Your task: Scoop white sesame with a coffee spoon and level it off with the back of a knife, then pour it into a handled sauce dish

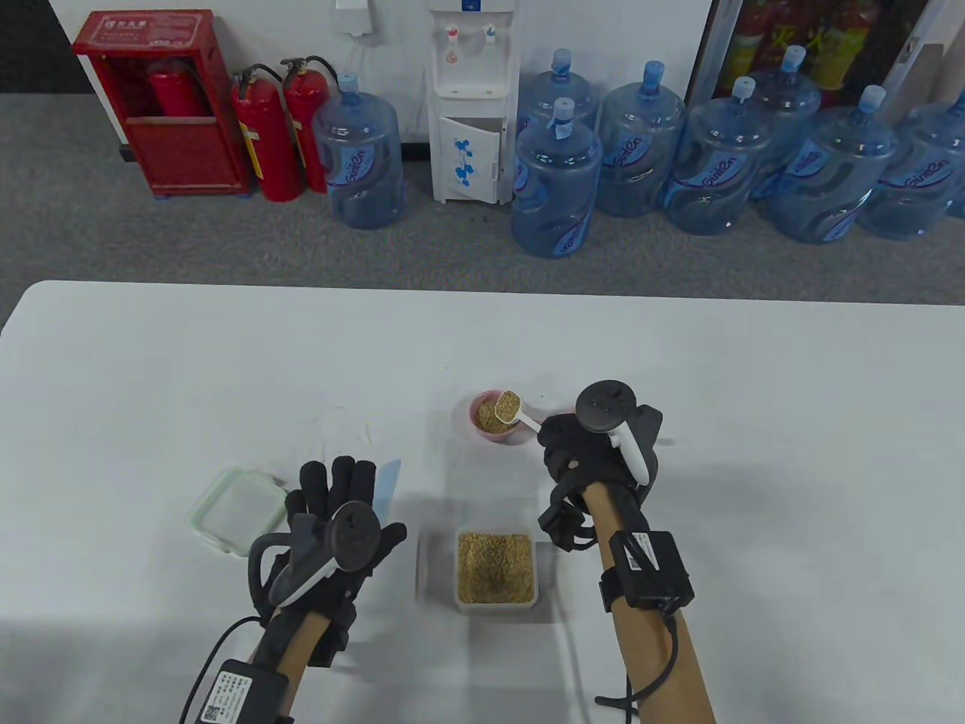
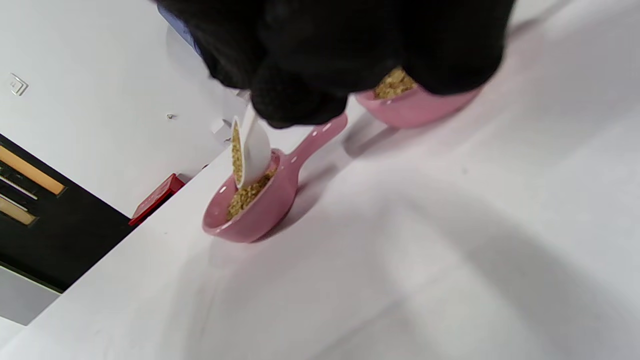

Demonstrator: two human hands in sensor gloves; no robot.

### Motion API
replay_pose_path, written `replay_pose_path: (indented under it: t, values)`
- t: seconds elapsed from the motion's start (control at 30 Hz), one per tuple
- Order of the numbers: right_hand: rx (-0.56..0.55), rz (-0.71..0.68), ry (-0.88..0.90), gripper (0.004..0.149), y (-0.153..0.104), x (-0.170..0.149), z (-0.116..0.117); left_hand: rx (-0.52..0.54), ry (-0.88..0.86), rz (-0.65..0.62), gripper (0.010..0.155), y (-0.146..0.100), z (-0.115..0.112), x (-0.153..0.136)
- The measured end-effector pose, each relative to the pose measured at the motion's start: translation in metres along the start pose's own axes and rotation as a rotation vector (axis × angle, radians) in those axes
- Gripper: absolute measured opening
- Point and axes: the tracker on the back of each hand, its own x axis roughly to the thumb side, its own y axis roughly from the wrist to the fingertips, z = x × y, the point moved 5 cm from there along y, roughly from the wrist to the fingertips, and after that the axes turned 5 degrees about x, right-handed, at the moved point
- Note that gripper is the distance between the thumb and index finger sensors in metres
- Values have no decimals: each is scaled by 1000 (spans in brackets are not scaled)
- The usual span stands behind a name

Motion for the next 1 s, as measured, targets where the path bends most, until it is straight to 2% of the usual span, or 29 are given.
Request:
replay_pose_path:
  t: [0.27,0.53,1.0]
  values:
    - [-127,-49,-277,44,-8,31,2,-26,2,3,87,1,-3,0]
    - [-196,-89,-421,44,-20,45,6,-30,3,0,87,1,-4,0]
    - [-293,-147,-430,43,-32,45,-2,-41,12,0,88,1,-4,1]
